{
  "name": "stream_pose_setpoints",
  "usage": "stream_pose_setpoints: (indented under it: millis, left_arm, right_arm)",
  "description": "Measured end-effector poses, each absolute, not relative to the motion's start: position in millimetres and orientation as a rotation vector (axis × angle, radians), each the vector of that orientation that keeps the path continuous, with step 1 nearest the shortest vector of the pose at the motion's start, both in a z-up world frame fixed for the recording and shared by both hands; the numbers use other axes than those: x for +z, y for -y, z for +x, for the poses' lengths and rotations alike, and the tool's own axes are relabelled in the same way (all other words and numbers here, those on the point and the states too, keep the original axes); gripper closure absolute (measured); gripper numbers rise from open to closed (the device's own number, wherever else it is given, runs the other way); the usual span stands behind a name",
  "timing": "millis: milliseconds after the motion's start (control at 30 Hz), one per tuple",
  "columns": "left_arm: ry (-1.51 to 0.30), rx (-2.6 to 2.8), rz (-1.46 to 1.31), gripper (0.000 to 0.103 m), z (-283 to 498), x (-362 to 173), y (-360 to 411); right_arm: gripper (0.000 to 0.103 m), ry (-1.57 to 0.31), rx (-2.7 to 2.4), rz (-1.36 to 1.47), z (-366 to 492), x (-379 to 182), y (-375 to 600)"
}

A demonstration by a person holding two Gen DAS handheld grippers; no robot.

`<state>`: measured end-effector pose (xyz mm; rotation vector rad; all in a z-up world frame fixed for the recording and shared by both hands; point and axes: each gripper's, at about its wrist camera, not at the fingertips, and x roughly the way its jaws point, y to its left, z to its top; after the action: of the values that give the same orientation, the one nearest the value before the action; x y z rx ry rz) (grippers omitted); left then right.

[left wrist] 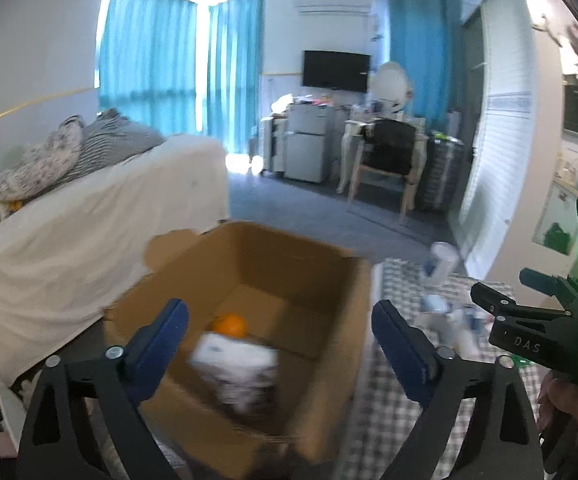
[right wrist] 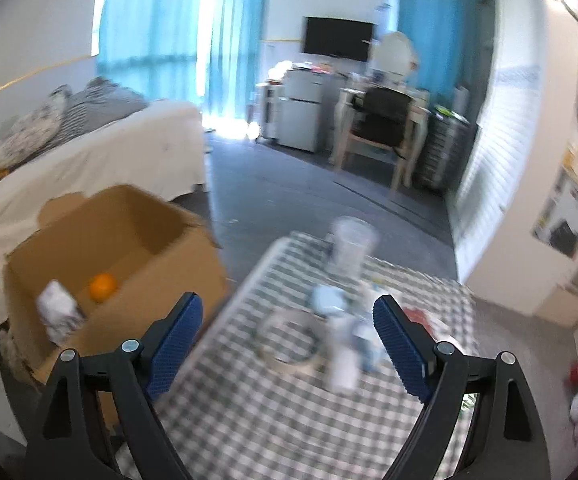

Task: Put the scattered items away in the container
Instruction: 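Move both grippers back over the table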

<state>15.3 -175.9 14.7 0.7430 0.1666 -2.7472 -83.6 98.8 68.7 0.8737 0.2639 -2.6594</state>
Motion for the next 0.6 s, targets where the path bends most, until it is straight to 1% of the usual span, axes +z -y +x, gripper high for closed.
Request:
stream_pose_setpoints:
  millis: [33, 300, 600]
  left_arm:
    - [-0.16, -2.76, 0.746, 0.0, 11, 14, 164]
    - [-0.096, -2.871, 0.841, 0.0, -25, -3, 91]
    - [-0.011, -2.971, 0.922, 0.0, -78, -25, 20]
  right_arm:
    - [0.015, -0.246, -2.675, 0.892, -86, 68, -115]
    - [0.015, -0.225, -2.77, 0.939, -96, 61, -197]
    - [0.015, -0.184, -2.829, 0.98, -106, 46, -249]
